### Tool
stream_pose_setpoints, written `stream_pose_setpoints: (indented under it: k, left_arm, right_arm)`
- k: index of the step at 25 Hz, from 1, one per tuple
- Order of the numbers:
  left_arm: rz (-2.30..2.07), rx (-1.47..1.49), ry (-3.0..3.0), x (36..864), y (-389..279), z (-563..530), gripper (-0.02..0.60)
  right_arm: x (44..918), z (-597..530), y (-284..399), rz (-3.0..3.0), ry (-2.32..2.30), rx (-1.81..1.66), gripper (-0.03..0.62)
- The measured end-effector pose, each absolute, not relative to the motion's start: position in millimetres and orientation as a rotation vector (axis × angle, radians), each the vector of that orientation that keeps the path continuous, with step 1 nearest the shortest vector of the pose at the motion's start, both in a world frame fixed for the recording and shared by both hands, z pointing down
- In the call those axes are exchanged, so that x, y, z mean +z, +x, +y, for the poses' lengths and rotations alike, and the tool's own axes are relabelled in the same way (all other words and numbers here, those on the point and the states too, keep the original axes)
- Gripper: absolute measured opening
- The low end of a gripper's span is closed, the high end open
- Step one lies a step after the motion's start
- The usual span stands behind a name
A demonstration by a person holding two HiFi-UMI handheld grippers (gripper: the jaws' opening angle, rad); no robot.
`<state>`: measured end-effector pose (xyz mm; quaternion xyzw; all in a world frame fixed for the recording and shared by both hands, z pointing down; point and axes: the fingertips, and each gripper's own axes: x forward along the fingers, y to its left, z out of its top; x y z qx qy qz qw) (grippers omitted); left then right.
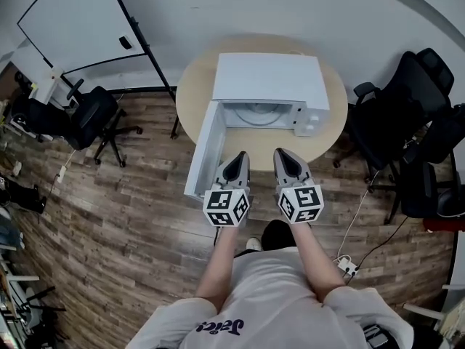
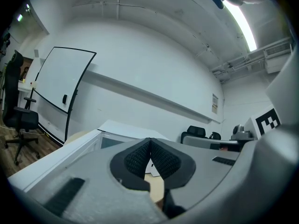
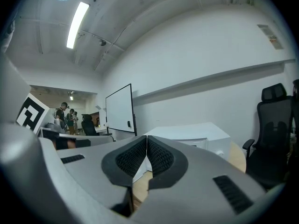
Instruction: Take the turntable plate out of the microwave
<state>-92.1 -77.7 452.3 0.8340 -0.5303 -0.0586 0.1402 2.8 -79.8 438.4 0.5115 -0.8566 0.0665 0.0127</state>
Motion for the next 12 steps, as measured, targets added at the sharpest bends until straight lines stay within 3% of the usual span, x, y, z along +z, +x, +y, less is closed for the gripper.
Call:
stream_pose_setpoints:
  k: [12]
  left_arm:
    - [-1.517,-0.112,2.379,484,-88,-171,0.015]
  right_arm:
    - [466,-172,6,-2.621,1.579,0.234,0.017]
